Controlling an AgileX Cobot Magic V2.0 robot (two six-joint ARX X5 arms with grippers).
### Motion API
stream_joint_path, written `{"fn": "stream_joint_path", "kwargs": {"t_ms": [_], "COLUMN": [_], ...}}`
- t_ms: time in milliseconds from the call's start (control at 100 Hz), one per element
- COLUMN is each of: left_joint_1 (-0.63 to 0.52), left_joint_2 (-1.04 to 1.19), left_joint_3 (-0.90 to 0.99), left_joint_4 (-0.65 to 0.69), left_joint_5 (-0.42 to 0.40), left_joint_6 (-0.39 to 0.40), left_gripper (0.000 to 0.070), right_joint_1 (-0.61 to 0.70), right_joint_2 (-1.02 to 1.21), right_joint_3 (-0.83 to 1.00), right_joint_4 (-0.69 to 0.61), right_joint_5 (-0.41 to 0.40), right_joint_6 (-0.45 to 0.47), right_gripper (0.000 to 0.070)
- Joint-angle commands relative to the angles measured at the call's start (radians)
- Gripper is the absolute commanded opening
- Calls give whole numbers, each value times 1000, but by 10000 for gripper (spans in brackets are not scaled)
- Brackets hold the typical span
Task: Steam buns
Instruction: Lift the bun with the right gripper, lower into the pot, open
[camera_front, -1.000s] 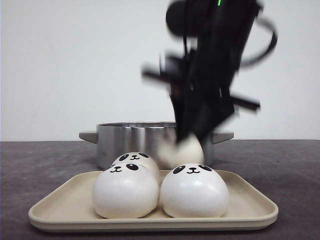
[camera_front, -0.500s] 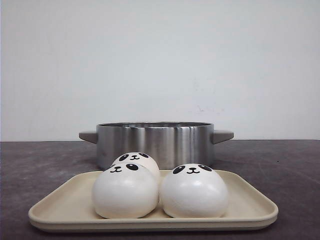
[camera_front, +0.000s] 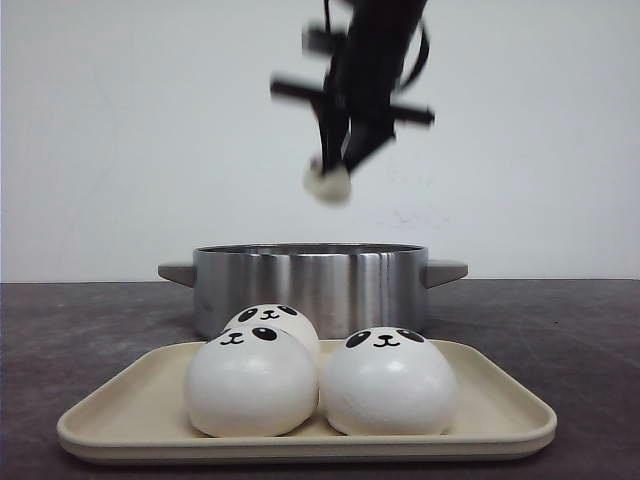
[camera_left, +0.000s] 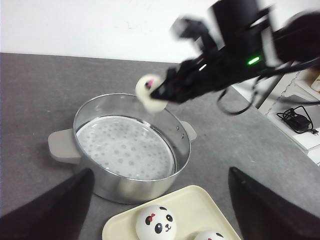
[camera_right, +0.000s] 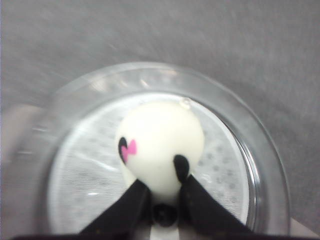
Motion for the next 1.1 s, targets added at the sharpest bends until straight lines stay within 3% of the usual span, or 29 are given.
{"fn": "stream_joint_path", "kwargs": {"t_ms": [0,280,320,430,490,790,840,950,1090], "left_joint_1": [-5,-5,-5,-5,-5,-6,-6,-10,-45], "left_joint_2": [3,3,3,3,3,3,3,17,82], "left_joint_3": [11,11,11,11,11,11,11,11,11], "left_joint_4": [0,-67,-70,-69,-66,-59,-63,-61,-60], "left_joint_5": [-4,-3,-3,-4,-4,-3,-3,-2,6], "left_joint_6": [3,3,3,3,3,2,0,-13,-24], "left_gripper": [515,515,515,515,515,515,512,512,512], "right_joint_1": [-2,-22,-27,-28,-28,-29,-29,-26,3], "right_joint_2": [53,146,147,150,150,146,135,86,-54], "right_joint_3": [17,17,17,16,17,46,76,135,158], "right_joint_4": [13,8,5,-5,-14,-51,-97,-180,-232], "right_joint_5": [8,14,13,13,14,12,14,13,14], "right_joint_6": [-15,-9,-9,-6,-6,16,15,-18,-65], "right_gripper": [7,28,99,418,474,464,369,13,6]}}
